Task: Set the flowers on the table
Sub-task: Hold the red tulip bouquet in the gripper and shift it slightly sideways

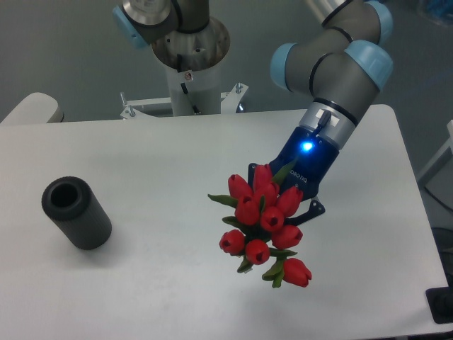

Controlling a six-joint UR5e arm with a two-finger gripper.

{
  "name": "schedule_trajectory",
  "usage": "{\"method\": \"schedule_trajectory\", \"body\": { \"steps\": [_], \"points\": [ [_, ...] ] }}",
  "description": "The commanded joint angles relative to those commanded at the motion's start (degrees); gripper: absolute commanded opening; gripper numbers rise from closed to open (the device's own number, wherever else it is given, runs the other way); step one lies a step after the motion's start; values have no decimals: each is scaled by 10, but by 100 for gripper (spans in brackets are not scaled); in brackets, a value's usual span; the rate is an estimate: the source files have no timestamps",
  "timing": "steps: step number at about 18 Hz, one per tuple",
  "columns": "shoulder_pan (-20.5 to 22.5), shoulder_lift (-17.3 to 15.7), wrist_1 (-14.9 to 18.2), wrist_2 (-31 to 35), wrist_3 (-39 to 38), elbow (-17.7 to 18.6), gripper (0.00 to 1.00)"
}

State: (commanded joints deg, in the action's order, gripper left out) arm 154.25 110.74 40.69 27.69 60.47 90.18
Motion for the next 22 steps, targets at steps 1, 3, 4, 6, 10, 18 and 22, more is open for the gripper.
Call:
{"method": "schedule_trajectory", "body": {
  "steps": [1,3,4,6,10,18,22],
  "points": [
    [1,-1,0,1,3,2,28],
    [1,-1,2,1,9,2,28],
    [1,-1,2,1,9,2,28],
    [2,-3,1,1,11,7,28],
    [17,-8,1,1,28,21,28],
    [35,-42,2,90,99,58,28],
    [34,-50,3,141,126,61,28]
  ]
}}
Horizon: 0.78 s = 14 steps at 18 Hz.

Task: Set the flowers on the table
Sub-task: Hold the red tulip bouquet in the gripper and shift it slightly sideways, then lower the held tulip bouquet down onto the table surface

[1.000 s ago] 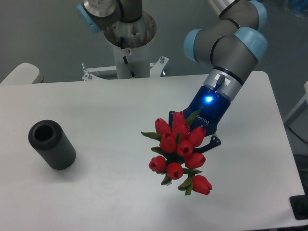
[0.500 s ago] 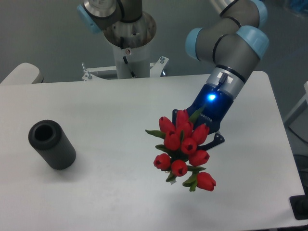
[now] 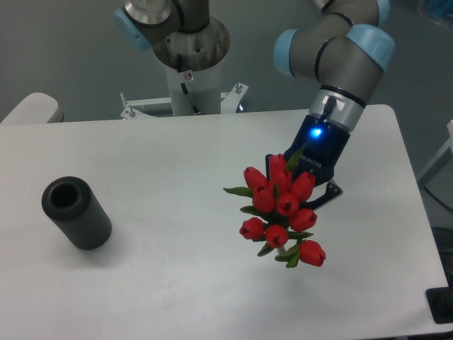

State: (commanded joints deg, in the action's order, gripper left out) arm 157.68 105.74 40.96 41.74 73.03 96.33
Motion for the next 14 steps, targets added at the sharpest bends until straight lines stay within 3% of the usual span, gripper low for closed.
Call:
{"method": "schedule_trajectory", "body": {
  "steps": [6,14],
  "points": [
    [-11,-27,1,162,103,44,28],
    [-43,-40,4,306,192,80,28]
  ]
}}
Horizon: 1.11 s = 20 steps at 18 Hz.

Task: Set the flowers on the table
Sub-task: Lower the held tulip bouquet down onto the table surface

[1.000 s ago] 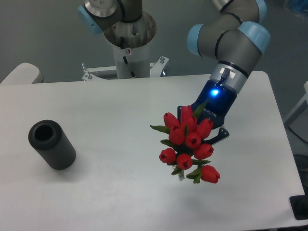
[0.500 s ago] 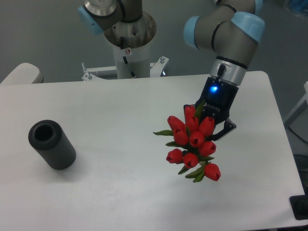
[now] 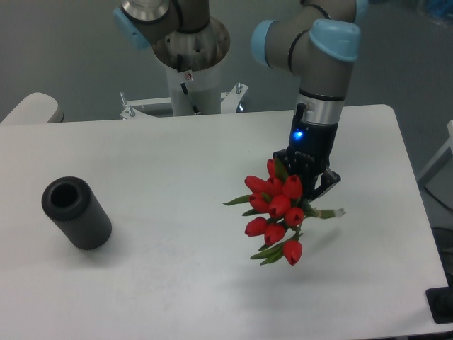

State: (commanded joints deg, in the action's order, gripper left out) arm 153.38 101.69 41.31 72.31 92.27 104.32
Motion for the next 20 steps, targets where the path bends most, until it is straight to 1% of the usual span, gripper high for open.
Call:
{"method": "schedule_trajectory", "body": {
  "steps": [6,7,9,11,17,20],
  "points": [
    [-6,-4,1,107,98,56,28],
    [-13,-7,2,129,110,64,28],
    [-32,-4,2,172,112,72,28],
    [-46,0,2,202,112,83,28],
    [-72,32,0,209,108,102,28],
    [-80,46,-1,209,108,103,28]
  ]
}}
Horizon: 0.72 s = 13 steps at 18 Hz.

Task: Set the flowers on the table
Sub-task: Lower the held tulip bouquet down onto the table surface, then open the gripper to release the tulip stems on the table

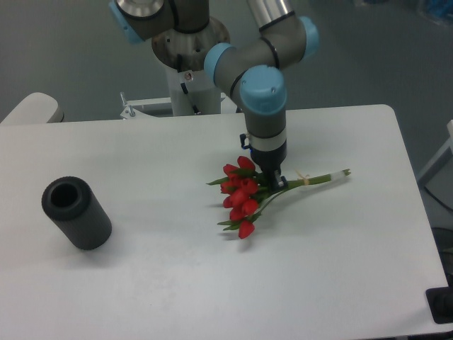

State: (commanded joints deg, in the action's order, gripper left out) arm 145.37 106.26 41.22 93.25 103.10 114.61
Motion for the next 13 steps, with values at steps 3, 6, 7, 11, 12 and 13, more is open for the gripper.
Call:
{"method": "schedule_trajectory", "body": {
  "steps": [3,6,7,11,12,13],
  "points": [
    [-2,3,0,-1,-4,4,30],
    [-3,4,-1,-1,-5,-1,51],
    [-3,4,-1,-1,-4,-3,68],
    [0,2,-1,-1,-4,-30,97],
    [3,-1,0,-1,-3,-40,99],
    [3,-3,1,-3,-4,-50,99]
  ]
}}
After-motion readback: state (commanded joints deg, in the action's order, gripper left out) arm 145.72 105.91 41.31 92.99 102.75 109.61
